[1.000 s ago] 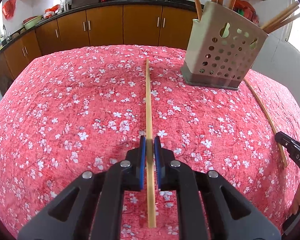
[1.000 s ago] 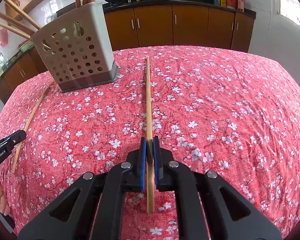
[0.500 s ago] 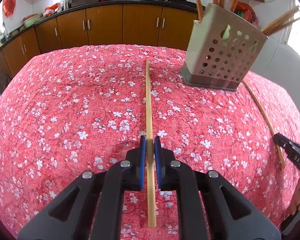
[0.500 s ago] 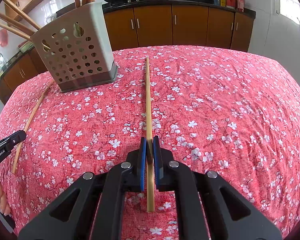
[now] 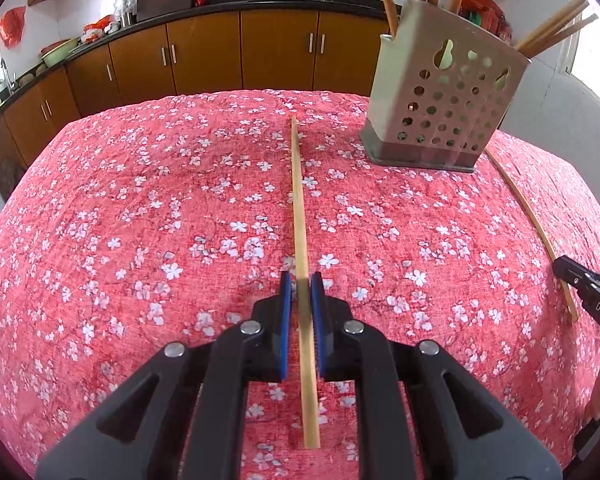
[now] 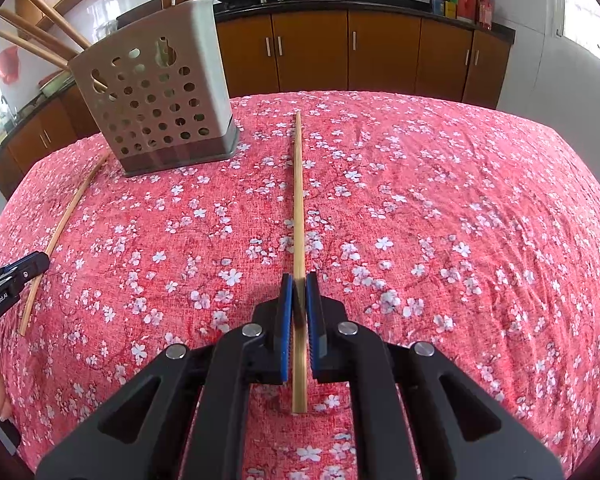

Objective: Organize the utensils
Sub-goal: 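Grasp a chopstick with the left gripper while the right grasps the last one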

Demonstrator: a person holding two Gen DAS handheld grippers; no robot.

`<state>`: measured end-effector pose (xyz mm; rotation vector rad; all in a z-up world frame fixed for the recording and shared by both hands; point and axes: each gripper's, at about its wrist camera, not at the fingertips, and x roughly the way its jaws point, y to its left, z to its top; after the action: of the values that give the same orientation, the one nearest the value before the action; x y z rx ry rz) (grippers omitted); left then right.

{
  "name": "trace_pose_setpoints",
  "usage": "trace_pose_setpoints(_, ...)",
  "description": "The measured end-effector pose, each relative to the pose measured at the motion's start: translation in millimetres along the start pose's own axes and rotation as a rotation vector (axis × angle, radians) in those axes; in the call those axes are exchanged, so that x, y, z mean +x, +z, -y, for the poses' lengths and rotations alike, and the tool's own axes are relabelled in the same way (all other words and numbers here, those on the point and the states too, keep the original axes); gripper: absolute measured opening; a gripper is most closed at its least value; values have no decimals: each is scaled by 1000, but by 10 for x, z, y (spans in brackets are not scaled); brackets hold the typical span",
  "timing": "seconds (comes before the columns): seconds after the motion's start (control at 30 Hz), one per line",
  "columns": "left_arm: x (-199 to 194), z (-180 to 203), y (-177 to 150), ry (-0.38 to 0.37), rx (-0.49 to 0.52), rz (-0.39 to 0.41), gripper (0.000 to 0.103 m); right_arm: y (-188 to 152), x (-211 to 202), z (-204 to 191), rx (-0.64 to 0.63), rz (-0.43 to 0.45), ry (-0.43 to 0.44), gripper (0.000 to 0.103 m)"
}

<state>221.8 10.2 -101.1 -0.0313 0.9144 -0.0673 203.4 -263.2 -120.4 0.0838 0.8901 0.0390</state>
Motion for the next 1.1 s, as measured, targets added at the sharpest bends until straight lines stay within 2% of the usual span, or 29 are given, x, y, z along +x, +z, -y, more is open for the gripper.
trace_pose_setpoints(0.93, -66, 82, -105, -5, 29, -7, 16, -37, -31, 50, 25, -1, 29, 8)
trace_pose_setpoints(1.1, -91, 50, -132, 4, 20, -7, 9, -55, -75, 104, 47, 3, 54, 7)
